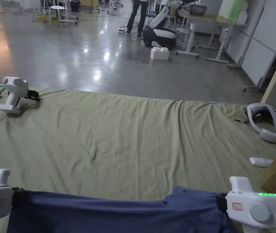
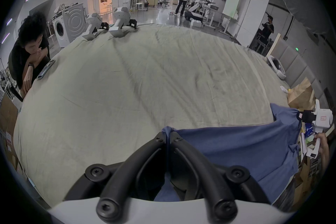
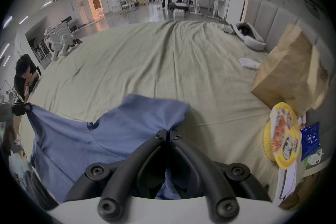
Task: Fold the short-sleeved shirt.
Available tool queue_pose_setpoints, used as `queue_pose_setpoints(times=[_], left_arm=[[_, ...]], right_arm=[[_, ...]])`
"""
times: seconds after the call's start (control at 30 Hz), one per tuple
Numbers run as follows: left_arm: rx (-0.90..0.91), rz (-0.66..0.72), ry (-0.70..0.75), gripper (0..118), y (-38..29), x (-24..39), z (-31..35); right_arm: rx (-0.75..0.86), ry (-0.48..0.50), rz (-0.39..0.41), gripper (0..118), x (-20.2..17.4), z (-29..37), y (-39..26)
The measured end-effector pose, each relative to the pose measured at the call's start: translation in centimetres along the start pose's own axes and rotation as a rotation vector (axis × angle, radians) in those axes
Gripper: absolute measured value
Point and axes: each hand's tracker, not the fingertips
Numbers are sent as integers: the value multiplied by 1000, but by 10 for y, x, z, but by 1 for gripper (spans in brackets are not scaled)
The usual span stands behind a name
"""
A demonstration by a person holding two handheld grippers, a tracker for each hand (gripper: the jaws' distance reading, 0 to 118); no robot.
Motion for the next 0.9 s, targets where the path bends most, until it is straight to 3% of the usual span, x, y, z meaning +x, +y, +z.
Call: queue_pose_setpoints(times=[0.1,0.2,0.37,0.47,0.63,0.9], left_arm=[[42,13,-17,5,-32,14,37],[78,4,-26,5,-35,-17,51],[117,3,-37,5,-69,15,112],[119,-4,-37,5,-74,-1,124],[46,-30,-33,5,-122,6,148],[-146,-58,1,5,-184,-10,120]], right_arm=[[39,3,-5,4,0,37,-12],[80,4,-2,4,-2,73,-29],[127,-32,46,4,-11,119,-62],[123,-33,66,4,-13,139,-86],[43,-68,88,4,-16,143,-138],[-122,-95,89,4,-14,102,-203]])
